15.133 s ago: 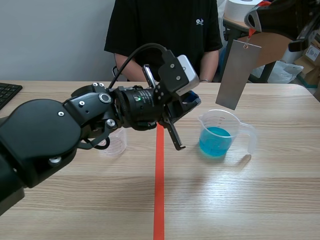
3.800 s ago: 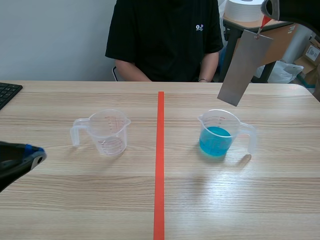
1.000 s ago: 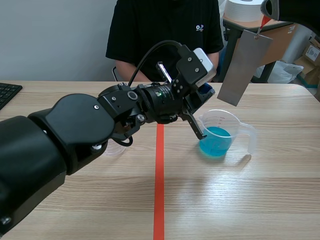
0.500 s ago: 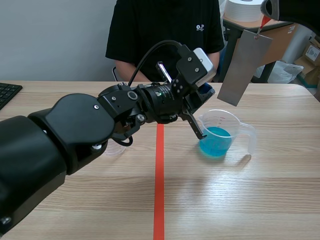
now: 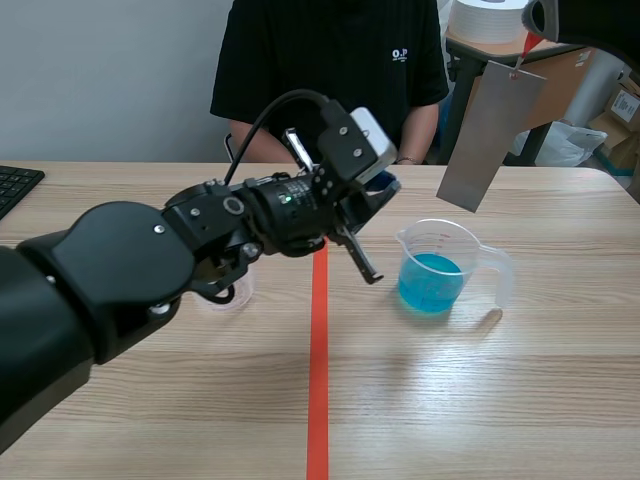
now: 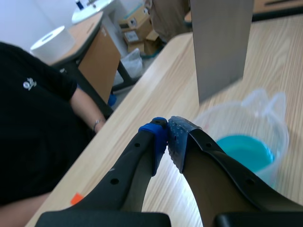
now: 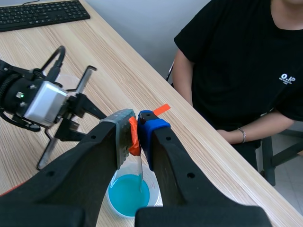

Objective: Do the redox reaction experiment.
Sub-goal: 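Lower the plate into the blue solution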

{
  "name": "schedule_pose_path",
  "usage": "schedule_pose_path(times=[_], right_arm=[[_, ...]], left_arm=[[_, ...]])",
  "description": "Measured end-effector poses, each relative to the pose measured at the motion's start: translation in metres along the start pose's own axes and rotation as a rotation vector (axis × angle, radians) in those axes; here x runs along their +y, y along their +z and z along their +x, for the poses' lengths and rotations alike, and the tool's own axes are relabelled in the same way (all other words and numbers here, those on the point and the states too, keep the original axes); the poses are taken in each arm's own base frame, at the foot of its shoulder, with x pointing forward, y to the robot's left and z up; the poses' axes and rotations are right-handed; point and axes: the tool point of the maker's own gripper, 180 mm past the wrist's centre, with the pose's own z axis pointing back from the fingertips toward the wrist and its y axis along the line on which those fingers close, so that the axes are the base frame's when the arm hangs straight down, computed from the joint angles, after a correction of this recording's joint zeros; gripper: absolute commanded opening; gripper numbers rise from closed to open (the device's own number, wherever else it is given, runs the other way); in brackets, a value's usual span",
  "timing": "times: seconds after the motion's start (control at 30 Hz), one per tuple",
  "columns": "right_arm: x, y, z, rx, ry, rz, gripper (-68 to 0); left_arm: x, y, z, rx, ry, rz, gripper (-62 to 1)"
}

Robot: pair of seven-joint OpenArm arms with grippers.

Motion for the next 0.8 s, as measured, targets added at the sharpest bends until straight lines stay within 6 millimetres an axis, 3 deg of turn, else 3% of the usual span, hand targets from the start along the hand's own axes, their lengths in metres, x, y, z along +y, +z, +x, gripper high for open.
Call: schedule_pose_path(times=[0.13,0.23,0.5,0.63,0.8], right_arm=[[0.000,0.000,0.000,0.000,0.000,0.000,-66.0],[0.000,0.000,0.000,0.000,0.000,0.000,-66.0],[0.001,-0.001,0.000,-0.001,-0.003,0.004,-66.0],[0.009,-0.006,-0.005,0.007,-0.014,0.032,-66.0],[0.011,-0.010,-0.010,0.014,-0.010,0.023,-66.0]], left_arm=[[0.000,0.039,-0.026,0.064,-0.012,0.010,-56.2],[0.006,0.074,-0.034,0.096,0.028,0.041,-56.2],[0.030,0.169,-0.021,0.134,0.011,0.134,-56.2],[0.024,0.216,-0.030,0.219,0.034,0.165,-56.2],[0.008,0.277,-0.061,0.384,0.121,0.247,-56.2]])
